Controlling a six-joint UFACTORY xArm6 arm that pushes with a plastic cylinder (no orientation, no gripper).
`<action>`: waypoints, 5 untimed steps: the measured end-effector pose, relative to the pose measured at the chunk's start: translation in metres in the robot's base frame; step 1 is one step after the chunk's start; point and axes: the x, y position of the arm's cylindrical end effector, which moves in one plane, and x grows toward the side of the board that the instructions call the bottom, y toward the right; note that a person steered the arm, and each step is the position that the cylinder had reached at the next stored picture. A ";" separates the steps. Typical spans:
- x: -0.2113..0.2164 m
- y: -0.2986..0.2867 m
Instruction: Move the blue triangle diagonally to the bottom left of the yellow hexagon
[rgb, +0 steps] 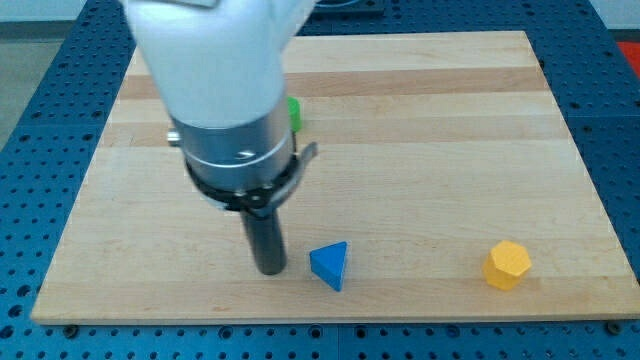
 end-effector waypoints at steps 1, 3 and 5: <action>0.000 0.057; -0.001 0.065; 0.011 0.075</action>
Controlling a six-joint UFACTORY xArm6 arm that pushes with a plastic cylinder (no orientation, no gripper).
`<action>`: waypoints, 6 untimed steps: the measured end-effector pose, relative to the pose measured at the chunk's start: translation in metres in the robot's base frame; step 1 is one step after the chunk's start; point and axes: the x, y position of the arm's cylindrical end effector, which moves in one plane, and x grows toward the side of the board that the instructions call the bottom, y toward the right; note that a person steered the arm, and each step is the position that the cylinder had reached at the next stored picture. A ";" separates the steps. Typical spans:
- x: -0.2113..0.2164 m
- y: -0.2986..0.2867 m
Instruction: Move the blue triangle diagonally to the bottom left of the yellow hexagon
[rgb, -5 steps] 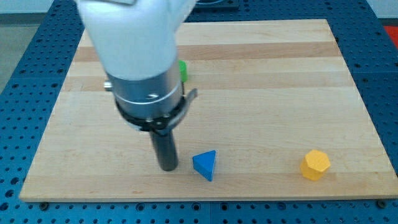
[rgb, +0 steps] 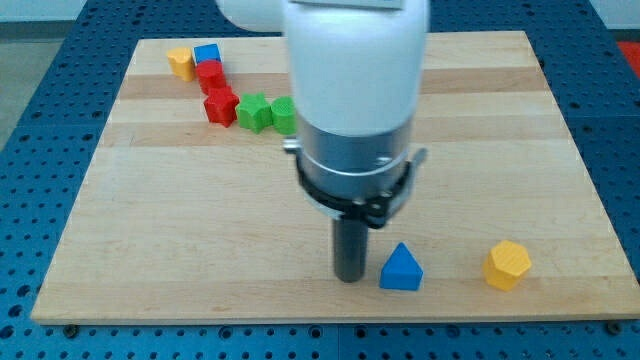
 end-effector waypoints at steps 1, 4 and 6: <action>0.005 0.040; 0.005 0.105; -0.004 0.037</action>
